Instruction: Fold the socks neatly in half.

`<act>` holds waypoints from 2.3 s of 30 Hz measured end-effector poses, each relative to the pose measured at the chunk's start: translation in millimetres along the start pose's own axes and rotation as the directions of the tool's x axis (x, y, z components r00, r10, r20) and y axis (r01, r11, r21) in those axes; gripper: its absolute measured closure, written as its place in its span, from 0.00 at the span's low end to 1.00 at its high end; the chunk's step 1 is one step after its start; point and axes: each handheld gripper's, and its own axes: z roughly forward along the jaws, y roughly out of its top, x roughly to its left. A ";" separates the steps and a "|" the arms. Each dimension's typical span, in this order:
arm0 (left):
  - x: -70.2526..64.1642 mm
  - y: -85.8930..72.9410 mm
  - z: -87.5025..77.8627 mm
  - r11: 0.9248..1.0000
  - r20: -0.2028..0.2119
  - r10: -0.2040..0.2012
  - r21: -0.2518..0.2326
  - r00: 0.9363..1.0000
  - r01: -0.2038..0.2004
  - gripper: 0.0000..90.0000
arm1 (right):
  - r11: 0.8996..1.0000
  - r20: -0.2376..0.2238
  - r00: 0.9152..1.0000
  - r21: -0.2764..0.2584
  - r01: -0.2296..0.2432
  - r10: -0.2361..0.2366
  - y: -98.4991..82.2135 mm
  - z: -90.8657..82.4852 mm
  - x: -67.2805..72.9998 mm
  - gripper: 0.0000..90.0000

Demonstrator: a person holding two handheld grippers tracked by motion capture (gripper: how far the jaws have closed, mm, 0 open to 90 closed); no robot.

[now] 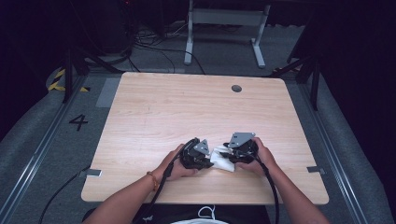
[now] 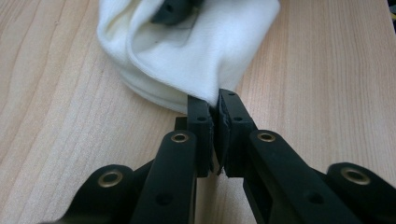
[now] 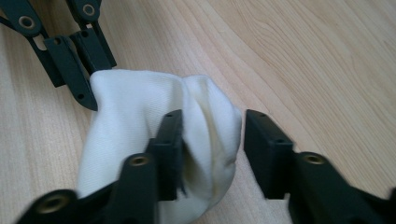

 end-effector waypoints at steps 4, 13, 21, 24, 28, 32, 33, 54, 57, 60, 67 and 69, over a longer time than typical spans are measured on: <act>0.1 -0.1 -0.5 1.000 0.003 0.005 0.004 1.000 -0.005 0.95 | 0.999 0.022 0.999 -0.023 -0.042 0.042 -1.1 -2.3 -5.2 0.84; -0.6 0.5 -0.9 1.000 -0.011 0.022 0.010 1.000 -0.022 0.92 | 0.996 0.071 0.993 0.005 -0.091 0.090 -9.7 4.3 -13.0 0.94; -3.6 5.5 -21.9 0.998 -0.067 0.027 -0.059 0.997 -0.031 0.68 | 0.997 0.110 0.991 -0.030 -0.075 0.078 -6.7 -9.5 -11.6 0.89; -1.3 7.1 -33.1 0.994 -0.103 0.030 -0.098 0.994 -0.040 0.63 | 0.996 0.127 0.989 -0.059 -0.069 0.076 -7.3 -21.4 -12.1 0.87; 5.8 11.3 -33.2 0.996 -0.164 0.004 -0.089 0.986 -0.019 0.61 | 0.992 0.080 0.995 -0.119 -0.049 0.059 -7.6 -37.6 -8.3 0.87; 12.9 19.6 -25.9 0.996 -0.190 0.013 -0.089 0.982 -0.031 0.61 | 0.994 0.010 1.000 -0.105 -0.010 0.011 -6.6 -36.5 -0.3 0.87; 16.0 22.6 -22.2 0.996 -0.197 0.007 -0.089 0.980 -0.025 0.61 | 0.995 -0.006 1.000 -0.097 -0.008 0.007 -6.8 -33.5 1.4 0.88; 35.1 22.3 -3.6 0.997 -0.251 -0.029 -0.070 0.968 0.012 0.63 | 0.997 -0.036 0.997 -0.020 -0.072 0.072 -15.8 -1.1 0.6 0.90; 28.9 28.2 -17.7 0.989 -0.231 -0.024 -0.147 0.973 -0.011 0.61 | 0.998 -0.032 0.997 -0.014 -0.067 0.067 -14.9 -1.6 1.5 0.90; 17.7 34.5 -20.3 0.982 -0.176 0.019 -0.180 0.984 -0.051 0.60 | 0.997 -0.036 0.997 -0.018 -0.074 0.074 -15.4 -0.2 1.0 0.91; 14.8 30.3 11.4 0.997 -0.169 0.052 -0.050 0.984 -0.062 0.63 | 0.997 -0.039 0.997 -0.021 -0.072 0.071 -15.8 0.1 1.0 0.91; 19.6 27.3 10.8 0.997 -0.161 0.026 -0.066 0.987 -0.037 0.64 | 0.998 -0.034 0.997 -0.019 -0.065 0.065 -15.8 0.2 1.0 0.91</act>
